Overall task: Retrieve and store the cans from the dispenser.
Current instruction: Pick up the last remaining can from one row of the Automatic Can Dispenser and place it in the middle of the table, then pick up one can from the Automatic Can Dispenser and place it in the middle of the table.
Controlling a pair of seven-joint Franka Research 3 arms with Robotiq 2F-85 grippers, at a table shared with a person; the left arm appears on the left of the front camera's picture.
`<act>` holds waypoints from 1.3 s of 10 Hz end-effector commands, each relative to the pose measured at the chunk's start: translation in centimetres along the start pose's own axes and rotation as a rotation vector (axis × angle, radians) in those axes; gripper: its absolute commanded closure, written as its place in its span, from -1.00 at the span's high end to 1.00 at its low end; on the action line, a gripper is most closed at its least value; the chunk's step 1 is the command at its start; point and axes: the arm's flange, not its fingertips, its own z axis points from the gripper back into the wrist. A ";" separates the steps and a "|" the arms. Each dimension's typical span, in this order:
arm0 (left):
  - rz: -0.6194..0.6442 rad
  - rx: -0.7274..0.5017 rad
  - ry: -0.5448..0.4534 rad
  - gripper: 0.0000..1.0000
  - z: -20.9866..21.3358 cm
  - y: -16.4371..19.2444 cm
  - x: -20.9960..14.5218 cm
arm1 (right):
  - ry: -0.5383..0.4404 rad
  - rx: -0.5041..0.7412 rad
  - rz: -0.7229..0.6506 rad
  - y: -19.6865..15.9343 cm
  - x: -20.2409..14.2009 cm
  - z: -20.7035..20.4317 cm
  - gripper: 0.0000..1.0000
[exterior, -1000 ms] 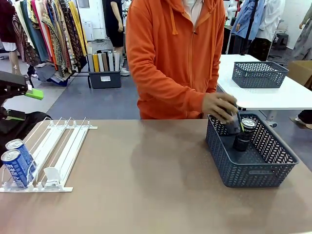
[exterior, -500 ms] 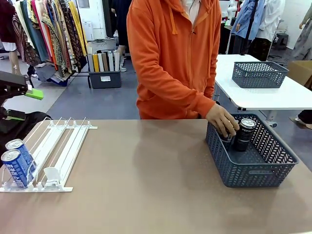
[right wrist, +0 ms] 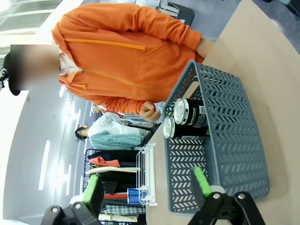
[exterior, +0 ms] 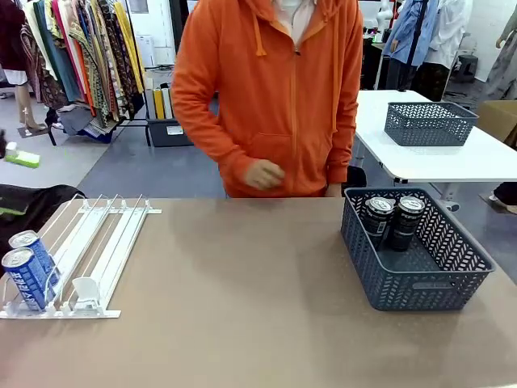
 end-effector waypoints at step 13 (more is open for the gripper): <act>0.186 -0.196 0.121 1.00 0.4 6.6 1.9 | 0.004 0.004 0.002 0.3 0.1 0.1 1.00</act>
